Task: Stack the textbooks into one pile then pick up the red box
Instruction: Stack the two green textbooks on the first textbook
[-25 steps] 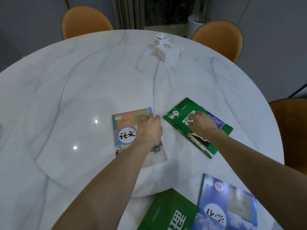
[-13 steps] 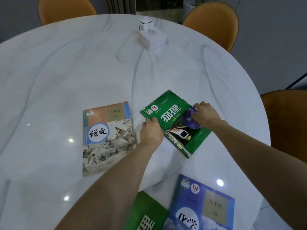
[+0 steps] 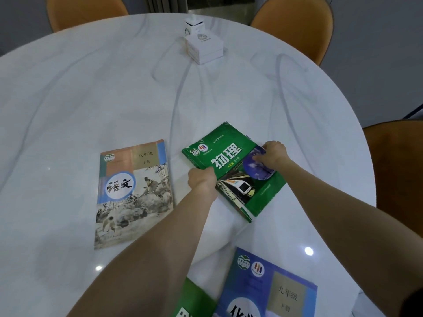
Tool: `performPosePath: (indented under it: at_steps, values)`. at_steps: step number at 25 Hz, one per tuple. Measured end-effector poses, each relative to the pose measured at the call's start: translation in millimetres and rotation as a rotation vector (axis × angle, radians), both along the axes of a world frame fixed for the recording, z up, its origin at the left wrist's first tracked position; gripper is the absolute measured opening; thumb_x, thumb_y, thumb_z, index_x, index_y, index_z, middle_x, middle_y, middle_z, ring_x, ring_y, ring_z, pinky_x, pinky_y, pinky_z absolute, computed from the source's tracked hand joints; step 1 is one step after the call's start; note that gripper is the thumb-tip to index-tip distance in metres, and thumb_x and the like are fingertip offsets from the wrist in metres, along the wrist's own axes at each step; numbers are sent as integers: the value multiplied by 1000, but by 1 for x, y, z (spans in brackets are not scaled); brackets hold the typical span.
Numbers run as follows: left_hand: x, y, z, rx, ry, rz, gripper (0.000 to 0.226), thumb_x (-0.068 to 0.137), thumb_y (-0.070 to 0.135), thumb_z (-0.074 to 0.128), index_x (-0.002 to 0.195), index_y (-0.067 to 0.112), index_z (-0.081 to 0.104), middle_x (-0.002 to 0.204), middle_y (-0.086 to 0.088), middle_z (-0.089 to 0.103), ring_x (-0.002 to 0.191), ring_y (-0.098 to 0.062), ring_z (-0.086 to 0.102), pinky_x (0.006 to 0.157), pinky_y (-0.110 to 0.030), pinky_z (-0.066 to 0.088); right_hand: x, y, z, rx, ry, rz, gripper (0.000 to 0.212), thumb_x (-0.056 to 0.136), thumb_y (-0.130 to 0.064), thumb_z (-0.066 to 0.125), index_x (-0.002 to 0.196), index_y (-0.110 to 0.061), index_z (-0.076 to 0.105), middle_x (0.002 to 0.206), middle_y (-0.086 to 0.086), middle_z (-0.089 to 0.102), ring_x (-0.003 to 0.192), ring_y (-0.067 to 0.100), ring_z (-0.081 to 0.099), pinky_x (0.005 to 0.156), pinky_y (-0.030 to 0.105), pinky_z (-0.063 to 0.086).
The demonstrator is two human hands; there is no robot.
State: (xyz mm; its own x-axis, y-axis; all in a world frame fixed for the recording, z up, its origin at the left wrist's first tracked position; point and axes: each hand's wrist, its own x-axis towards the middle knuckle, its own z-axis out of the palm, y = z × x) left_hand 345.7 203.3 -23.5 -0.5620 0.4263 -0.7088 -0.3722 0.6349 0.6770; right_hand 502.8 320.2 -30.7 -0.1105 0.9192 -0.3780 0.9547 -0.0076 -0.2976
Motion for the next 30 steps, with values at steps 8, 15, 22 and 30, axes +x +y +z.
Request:
performPosePath:
  at_steps: [8, 15, 22, 30]
  values:
    - [14, -12, 11, 279, 118, -118, 54, 92, -4, 36, 133, 30, 33, 105, 2, 57, 85, -14, 54, 86, -27, 44, 7, -14, 1, -45, 111, -78, 43, 82, -39, 67, 105, -2, 66, 109, 19, 66, 103, 36, 59, 88, 42, 51]
    - [-35, -28, 47, 418, 131, -250, 57, 95, -1, 42, 137, 37, 33, 130, -1, 55, 115, -22, 56, 103, -47, 44, -3, -47, 25, -179, 671, -302, 22, 84, -25, 69, 85, -10, 53, 79, 9, 59, 71, 22, 55, 58, 30, 45]
    - [-125, -58, 82, 422, 263, -196, 46, 94, 6, 48, 136, 24, 42, 123, -9, 65, 105, -24, 64, 97, -39, 49, -73, -80, 67, -187, 933, -229, 25, 82, -11, 71, 102, -2, 60, 80, 13, 65, 65, 20, 61, 58, 27, 49]
    - [-203, -101, 71, 335, 318, -171, 38, 95, 4, 47, 129, 19, 51, 123, -12, 64, 107, -28, 63, 99, -46, 50, -157, -123, 51, -193, 853, -199, 26, 85, -10, 67, 105, 4, 64, 81, 14, 66, 73, 27, 64, 77, 43, 59]
